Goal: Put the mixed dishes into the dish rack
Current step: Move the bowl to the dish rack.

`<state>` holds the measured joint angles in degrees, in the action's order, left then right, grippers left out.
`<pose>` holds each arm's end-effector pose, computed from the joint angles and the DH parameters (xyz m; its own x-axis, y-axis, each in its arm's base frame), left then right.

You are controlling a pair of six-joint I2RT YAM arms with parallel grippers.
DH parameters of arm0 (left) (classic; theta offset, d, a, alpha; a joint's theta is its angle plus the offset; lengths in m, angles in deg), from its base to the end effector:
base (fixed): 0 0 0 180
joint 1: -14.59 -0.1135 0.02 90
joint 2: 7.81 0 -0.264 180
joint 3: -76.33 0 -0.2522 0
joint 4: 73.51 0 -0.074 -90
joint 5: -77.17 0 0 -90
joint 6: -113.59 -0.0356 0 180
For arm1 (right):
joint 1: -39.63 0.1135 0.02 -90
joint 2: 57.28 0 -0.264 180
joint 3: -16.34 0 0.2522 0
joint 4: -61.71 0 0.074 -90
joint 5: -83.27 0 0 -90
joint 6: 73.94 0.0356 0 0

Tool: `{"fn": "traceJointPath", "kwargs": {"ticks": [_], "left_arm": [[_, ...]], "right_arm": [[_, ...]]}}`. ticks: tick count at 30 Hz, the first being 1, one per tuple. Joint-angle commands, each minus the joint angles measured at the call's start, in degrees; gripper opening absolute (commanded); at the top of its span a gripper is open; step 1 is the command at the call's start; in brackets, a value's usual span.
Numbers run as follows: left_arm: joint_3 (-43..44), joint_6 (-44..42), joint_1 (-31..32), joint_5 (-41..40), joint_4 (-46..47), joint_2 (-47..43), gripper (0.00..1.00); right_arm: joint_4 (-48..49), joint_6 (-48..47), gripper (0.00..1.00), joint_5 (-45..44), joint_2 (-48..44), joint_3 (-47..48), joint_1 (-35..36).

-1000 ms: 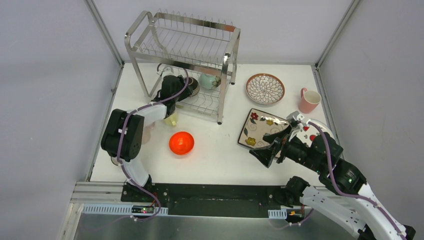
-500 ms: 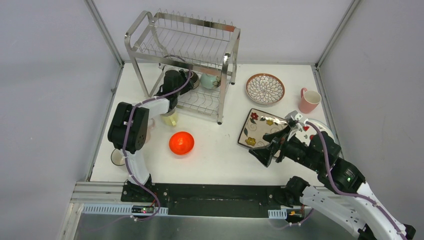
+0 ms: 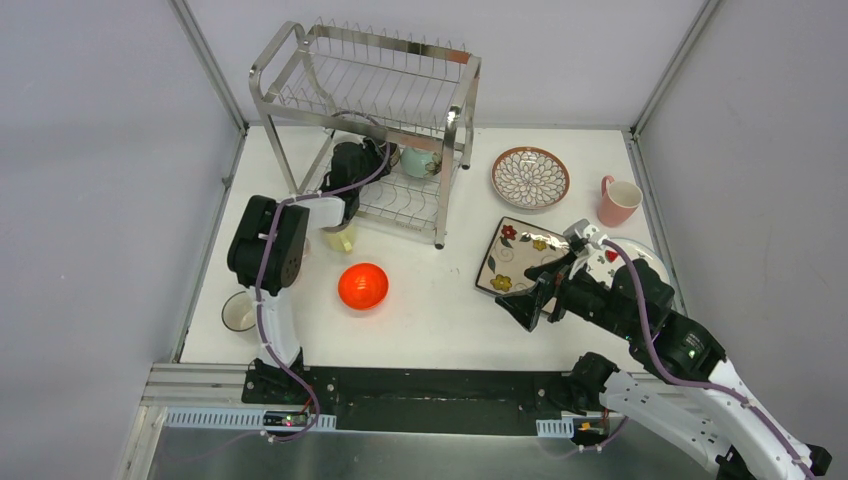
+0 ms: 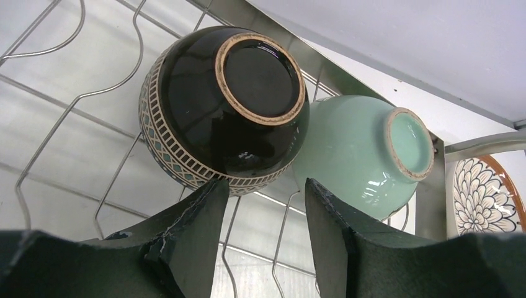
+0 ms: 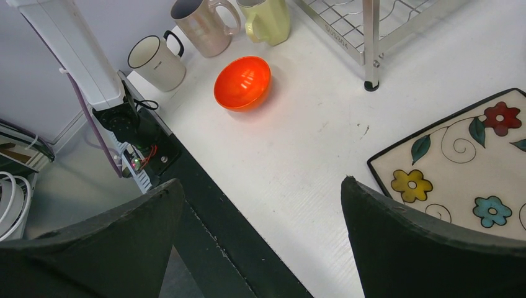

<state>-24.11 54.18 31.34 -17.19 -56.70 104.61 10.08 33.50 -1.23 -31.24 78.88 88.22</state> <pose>0.4200 -0.1236 0.1904 -0.3385 -0.4280 -0.8380 0.0524 0.8806 -0.4710 0.0577 0.0706 0.3508 -0.4068 -0.0102 -0.9135 -0.7189 0.6206 0.3132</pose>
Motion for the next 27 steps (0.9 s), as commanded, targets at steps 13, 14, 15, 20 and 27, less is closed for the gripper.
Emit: {"fn": "traceJointPath", "kwargs": {"ticks": [13,14,15,20,27], "left_arm": [[-3.1,-3.4,-1.6,1.1,12.2,-2.7,0.70],[-3.0,-3.4,-1.7,1.1,12.7,-2.7,0.70],[-2.8,-3.3,-1.8,1.0,13.0,-2.7,0.71],[-2.6,-3.6,-2.5,-0.3,13.9,-2.4,0.71],[-1.0,-2.6,-4.3,0.9,15.6,0.5,0.76]], "right_arm": [[1.7,-1.3,1.00,-1.9,0.0,1.3,-0.2],[1.8,-1.3,1.00,-1.9,0.1,1.4,-0.2],[1.8,-1.3,1.00,-1.9,0.2,1.4,-0.2],[1.8,-1.3,1.00,-1.8,0.6,1.5,-0.2],[2.1,-1.7,1.00,-2.3,1.4,1.4,-0.2]]}}
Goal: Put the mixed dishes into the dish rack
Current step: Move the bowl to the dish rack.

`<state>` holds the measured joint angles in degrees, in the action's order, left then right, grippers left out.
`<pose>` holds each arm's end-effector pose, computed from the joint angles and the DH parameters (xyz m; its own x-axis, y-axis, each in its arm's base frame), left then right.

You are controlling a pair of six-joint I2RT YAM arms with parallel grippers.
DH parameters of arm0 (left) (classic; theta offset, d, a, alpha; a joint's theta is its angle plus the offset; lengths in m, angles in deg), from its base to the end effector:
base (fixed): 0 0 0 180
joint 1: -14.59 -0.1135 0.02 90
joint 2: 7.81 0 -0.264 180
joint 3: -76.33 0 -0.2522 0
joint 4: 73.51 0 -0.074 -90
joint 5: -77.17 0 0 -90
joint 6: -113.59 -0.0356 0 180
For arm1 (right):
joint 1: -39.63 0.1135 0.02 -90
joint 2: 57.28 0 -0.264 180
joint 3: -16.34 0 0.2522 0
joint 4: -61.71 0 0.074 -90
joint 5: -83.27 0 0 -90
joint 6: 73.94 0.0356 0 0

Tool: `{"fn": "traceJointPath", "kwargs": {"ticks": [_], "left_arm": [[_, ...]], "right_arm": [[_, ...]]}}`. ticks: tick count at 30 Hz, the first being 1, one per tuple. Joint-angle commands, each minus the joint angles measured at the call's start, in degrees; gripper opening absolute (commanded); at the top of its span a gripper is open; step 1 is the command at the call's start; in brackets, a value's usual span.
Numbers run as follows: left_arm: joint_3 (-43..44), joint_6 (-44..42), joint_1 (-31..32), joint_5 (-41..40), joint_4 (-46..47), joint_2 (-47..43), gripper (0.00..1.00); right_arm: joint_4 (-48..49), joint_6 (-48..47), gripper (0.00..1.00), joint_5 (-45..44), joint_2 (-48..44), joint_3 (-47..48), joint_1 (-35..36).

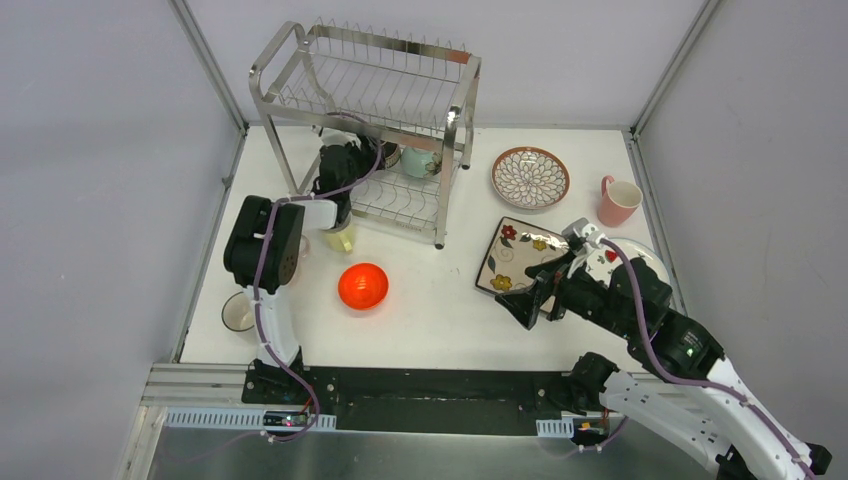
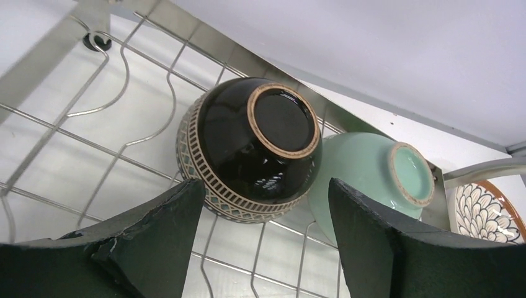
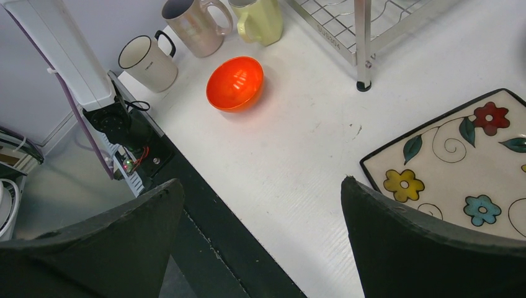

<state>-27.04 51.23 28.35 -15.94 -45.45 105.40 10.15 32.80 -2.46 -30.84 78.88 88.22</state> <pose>0.4229 -0.1016 0.1896 -0.2135 -0.4246 -0.8798 0.0975 0.8868 -0.4517 0.0595 0.0714 0.3505 -0.3979 -0.0170 -0.9173 -0.7109 0.6377 0.2966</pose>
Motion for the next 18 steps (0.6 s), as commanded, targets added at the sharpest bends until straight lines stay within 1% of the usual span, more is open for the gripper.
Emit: {"fn": "traceJointPath", "kwargs": {"ticks": [1,9,12,18], "left_arm": [[2.5,0.4,-1.5,0.1,4.5,0.3,0.76],[7.8,0.6,-2.5,3.8,4.1,4.8,0.75],[8.7,0.8,-2.5,6.8,3.9,5.6,0.72],[8.3,3.4,-2.4,11.6,6.7,6.6,0.64]], "right_arm": [[2.0,-1.0,1.00,-1.0,1.2,1.4,-0.2],[2.6,-1.3,1.00,-1.1,2.6,1.4,-0.2],[2.6,-1.4,1.00,-1.2,2.8,1.5,-0.2],[2.9,-1.1,1.00,-0.8,2.7,1.8,-0.2]]}}
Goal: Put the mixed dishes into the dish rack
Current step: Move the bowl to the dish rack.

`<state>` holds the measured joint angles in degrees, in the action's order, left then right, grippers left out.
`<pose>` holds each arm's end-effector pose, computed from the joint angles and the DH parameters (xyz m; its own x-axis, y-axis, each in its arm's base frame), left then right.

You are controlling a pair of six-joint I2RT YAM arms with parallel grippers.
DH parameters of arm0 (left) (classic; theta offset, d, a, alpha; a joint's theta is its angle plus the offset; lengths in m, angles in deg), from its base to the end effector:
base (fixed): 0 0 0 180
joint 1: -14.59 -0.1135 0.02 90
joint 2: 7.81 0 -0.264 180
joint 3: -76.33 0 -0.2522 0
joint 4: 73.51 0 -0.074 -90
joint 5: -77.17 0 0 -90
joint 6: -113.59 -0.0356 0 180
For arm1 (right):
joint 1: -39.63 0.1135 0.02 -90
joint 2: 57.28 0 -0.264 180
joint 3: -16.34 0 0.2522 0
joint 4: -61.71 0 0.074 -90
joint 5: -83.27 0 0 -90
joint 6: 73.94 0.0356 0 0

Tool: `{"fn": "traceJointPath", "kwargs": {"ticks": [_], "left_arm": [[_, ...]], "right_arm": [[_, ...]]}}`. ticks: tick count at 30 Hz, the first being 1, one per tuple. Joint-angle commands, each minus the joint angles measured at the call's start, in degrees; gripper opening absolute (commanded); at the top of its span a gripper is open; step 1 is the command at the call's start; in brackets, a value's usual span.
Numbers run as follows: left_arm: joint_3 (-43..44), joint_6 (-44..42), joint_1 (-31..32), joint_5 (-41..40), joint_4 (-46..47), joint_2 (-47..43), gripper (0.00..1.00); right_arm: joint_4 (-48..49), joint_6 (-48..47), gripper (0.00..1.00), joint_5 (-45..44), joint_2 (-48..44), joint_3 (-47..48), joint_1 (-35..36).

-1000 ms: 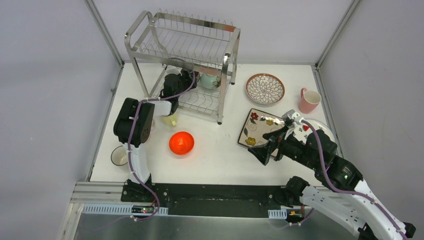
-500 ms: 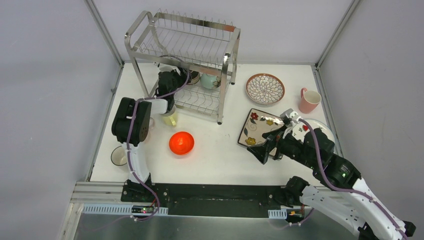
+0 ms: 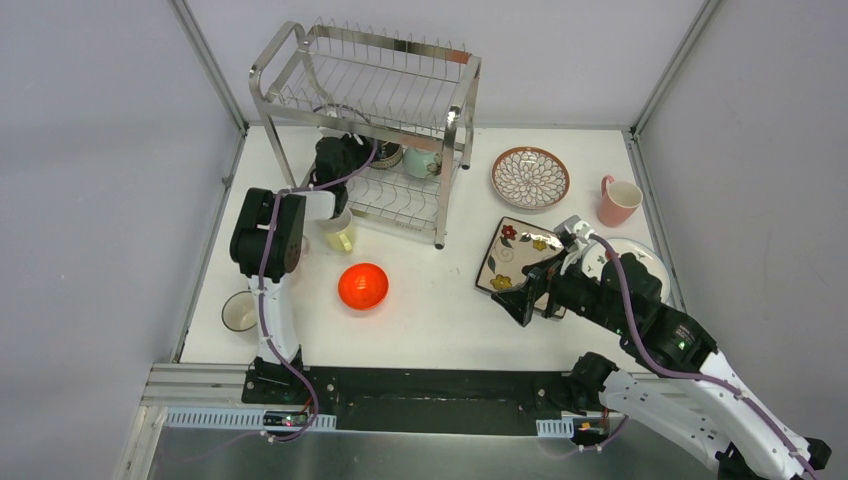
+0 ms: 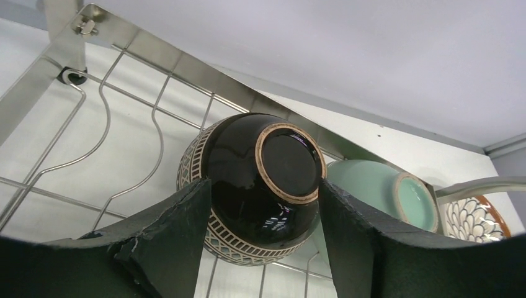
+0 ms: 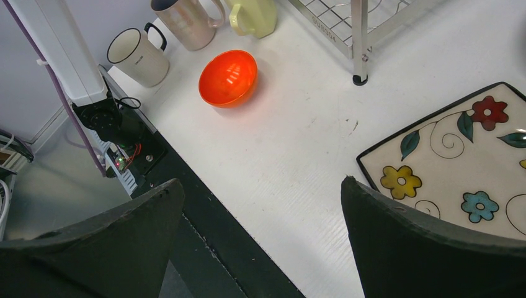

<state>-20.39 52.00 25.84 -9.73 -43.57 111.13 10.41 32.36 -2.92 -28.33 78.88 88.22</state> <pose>0.4524 -0.0920 0.1866 -0.2038 -0.4439 -0.8726 0.1713 0.8614 -0.4781 0.0666 0.0791 0.3475 -0.4149 -0.0471 -0.9086 -0.7020 0.6519 0.2868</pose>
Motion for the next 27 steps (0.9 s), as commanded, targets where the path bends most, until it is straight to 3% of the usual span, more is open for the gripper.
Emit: {"fn": "traceJointPath", "kwargs": {"ticks": [1,27], "left_arm": [[1.6,3.0,0.1,6.4,5.3,1.0,0.63],[-1.2,4.6,1.7,12.8,6.6,1.6,0.60]], "right_arm": [[2.6,-0.5,1.00,-0.3,0.1,1.7,-0.2],[0.7,1.0,1.00,-1.4,-4.4,1.1,-0.2]]}}
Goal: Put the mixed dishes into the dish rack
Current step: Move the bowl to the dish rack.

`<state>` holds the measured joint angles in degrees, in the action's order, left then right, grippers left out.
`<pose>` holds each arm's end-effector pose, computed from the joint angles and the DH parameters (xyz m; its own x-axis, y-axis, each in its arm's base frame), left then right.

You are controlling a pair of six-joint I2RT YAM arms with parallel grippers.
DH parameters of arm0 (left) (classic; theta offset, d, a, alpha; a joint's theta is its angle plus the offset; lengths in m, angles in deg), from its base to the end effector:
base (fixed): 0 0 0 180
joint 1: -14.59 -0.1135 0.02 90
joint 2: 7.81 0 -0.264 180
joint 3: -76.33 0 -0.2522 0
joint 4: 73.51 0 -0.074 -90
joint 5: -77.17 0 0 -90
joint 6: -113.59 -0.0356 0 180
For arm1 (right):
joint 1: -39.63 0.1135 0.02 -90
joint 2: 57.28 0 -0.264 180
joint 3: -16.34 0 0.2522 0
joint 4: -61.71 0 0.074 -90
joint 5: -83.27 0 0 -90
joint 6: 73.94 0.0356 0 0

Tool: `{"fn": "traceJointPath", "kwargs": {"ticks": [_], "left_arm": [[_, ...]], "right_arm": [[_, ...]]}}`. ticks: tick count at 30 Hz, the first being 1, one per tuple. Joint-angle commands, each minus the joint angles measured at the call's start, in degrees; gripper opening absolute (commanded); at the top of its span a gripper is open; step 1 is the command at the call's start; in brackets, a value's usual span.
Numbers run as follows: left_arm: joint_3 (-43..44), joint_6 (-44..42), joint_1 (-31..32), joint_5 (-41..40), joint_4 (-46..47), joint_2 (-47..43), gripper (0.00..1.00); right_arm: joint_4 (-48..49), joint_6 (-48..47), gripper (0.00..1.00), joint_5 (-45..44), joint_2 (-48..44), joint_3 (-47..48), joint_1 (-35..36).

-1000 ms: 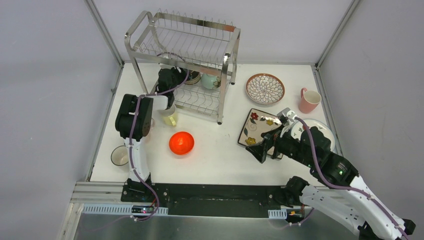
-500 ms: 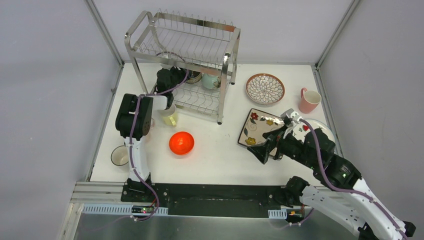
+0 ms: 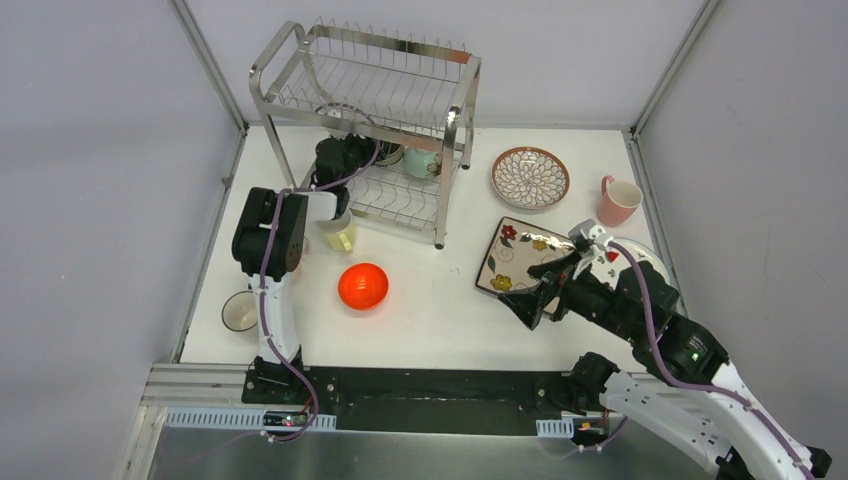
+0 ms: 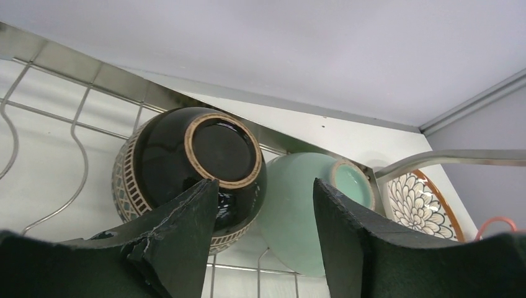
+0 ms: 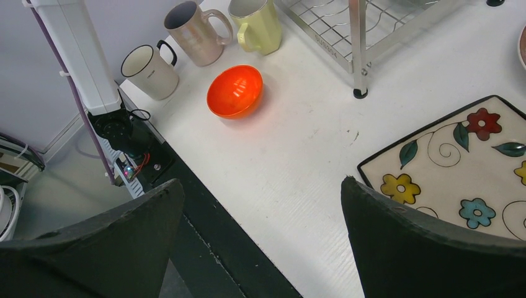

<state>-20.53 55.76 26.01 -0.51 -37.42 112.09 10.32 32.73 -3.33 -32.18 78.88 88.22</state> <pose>0.4518 -0.0990 0.1902 -0.2240 -0.4854 -0.8451 0.3347 0.7761 -0.5345 0.0563 0.0670 0.3524 -0.3784 0.0038 -0.9256 -0.7079 0.6430 0.2921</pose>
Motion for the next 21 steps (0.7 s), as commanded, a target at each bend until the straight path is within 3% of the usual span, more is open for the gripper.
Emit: {"fn": "traceJointPath", "kwargs": {"ticks": [1,21], "left_arm": [[-1.0,0.7,1.5,3.6,0.4,0.7,0.60],[-3.0,-1.8,2.0,3.8,-0.6,-1.7,0.65]], "right_arm": [[0.7,0.6,1.00,-1.0,-0.5,1.1,-0.1],[1.1,0.8,1.00,-1.5,1.7,2.0,-0.2]]}}
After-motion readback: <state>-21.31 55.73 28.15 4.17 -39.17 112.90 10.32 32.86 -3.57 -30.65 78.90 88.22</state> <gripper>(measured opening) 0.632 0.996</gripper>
